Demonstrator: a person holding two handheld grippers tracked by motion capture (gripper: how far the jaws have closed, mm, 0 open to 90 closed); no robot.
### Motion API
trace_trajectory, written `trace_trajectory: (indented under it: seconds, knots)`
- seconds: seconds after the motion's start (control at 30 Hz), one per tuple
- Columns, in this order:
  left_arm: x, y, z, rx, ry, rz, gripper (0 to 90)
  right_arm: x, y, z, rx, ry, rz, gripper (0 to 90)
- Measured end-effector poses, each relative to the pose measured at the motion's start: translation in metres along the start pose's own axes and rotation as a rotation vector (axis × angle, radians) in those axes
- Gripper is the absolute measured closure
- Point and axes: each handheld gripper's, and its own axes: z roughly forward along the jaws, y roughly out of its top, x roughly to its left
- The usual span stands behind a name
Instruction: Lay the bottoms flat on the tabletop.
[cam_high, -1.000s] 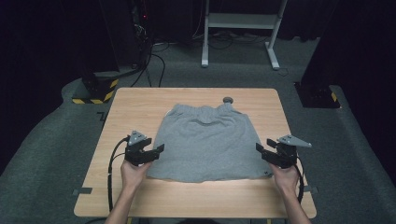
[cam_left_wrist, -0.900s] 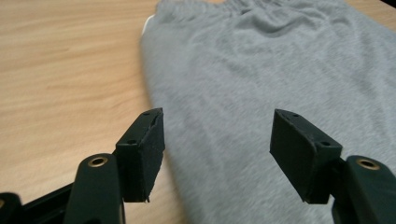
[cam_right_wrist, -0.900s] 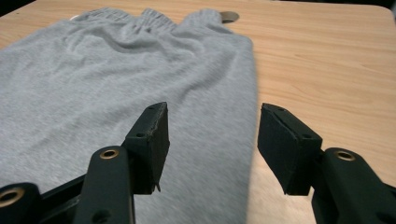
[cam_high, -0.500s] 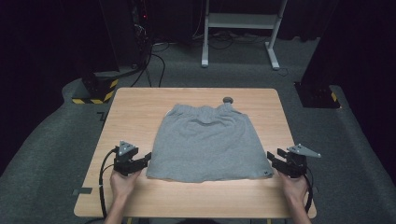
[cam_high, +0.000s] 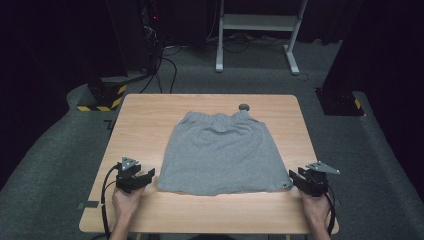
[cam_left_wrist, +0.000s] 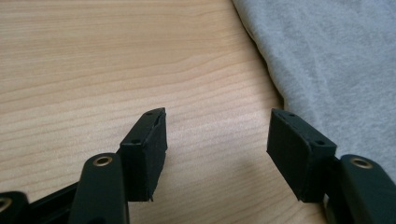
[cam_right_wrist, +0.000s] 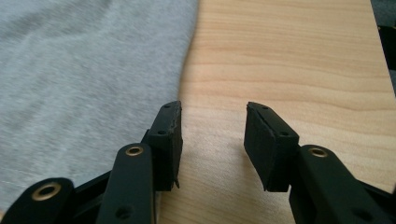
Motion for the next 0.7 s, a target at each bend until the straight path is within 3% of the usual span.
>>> trace_trajectory:
  seconds: [0.2,0.37,0.6,0.7]
  knots:
    - [0.0043,-0.0075,0.0002,-0.008,0.025,-0.008,38.3,0.0001,-0.0025,0.0028,0.016,-0.024,-0.011,55.8]
    - [0.0059,-0.0093,0.001,-0.025,0.042,-0.011,37.7,0.0055,-0.0023,0.0042,0.02,-0.049,-0.063,51.9]
    - [-0.0006,-0.0086,0.003,-0.009,0.084,0.026,35.2,0.0043,-0.0022,0.0046,0.021,-0.05,-0.048,49.4]
    - [-0.0004,-0.0086,0.003,-0.009,0.081,0.023,34.4,0.0042,-0.0022,0.0045,0.024,-0.049,-0.046,49.2]
